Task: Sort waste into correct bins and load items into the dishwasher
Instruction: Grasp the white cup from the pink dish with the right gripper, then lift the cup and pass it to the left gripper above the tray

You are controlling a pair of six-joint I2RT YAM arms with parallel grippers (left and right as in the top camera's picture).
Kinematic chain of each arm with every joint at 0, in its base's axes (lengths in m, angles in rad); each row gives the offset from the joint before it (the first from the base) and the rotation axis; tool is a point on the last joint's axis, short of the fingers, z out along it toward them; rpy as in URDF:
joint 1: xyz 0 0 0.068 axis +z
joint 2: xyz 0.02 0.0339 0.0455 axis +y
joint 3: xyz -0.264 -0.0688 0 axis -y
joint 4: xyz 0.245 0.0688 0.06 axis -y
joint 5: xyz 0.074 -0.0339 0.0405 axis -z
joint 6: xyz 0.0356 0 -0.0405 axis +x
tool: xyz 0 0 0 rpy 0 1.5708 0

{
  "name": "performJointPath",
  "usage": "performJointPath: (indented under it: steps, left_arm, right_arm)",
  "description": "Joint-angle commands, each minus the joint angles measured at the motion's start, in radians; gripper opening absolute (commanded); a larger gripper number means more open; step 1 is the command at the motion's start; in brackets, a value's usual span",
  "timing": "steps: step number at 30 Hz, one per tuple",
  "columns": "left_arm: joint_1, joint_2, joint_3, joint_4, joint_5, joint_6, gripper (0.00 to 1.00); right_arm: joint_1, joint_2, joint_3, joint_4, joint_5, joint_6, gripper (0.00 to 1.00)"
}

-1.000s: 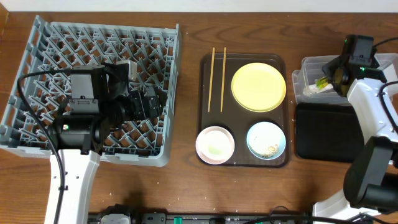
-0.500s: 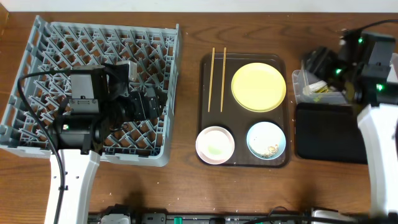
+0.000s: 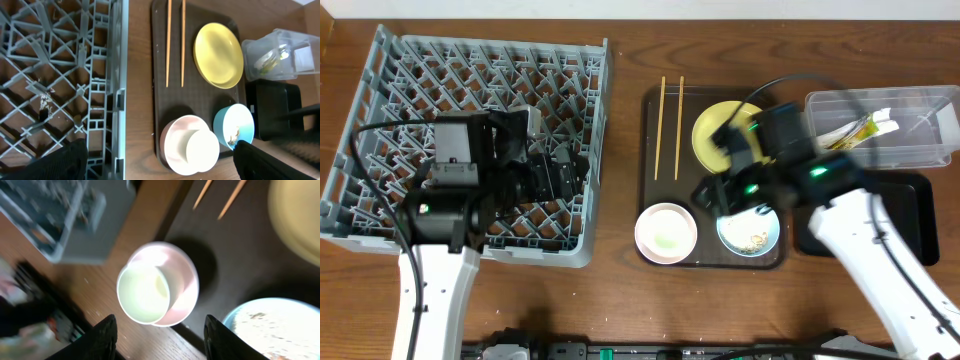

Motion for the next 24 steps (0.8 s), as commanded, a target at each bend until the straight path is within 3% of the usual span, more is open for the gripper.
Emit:
performJointPath:
  steps: [1,5,9,13,15,24]
  left_arm:
    - [0.006,-0.062,0.024,0.0,0.026,-0.002,0.95]
    - [0.006,-0.131,0.024,0.003,0.033,-0.002,0.95]
    - [0.006,-0.196,0.024,0.01,0.032,-0.002,0.95]
    - [0.006,-0.231,0.024,0.007,0.032,-0.001,0.94]
    - [0.006,-0.235,0.024,-0.001,0.032,-0.001,0.94]
    - [0.006,-0.21,0.024,-0.02,0.033,-0.01,0.94]
  right_arm:
    - [0.09,0.03,-0.07,0.031,0.165,0.035,0.53]
    - [0.148,0.074,-0.148,0.147,0.245,0.066,0.53]
    - [0.169,0.136,-0.181,0.251,0.21,0.066,0.44]
    - [0.173,0.168,-0.18,0.274,0.169,0.085,0.12]
    - [0.171,0.162,-0.178,0.272,0.171,0.092,0.01]
    - [0.065,0.031,-0.072,0.175,0.077,0.09,0.01]
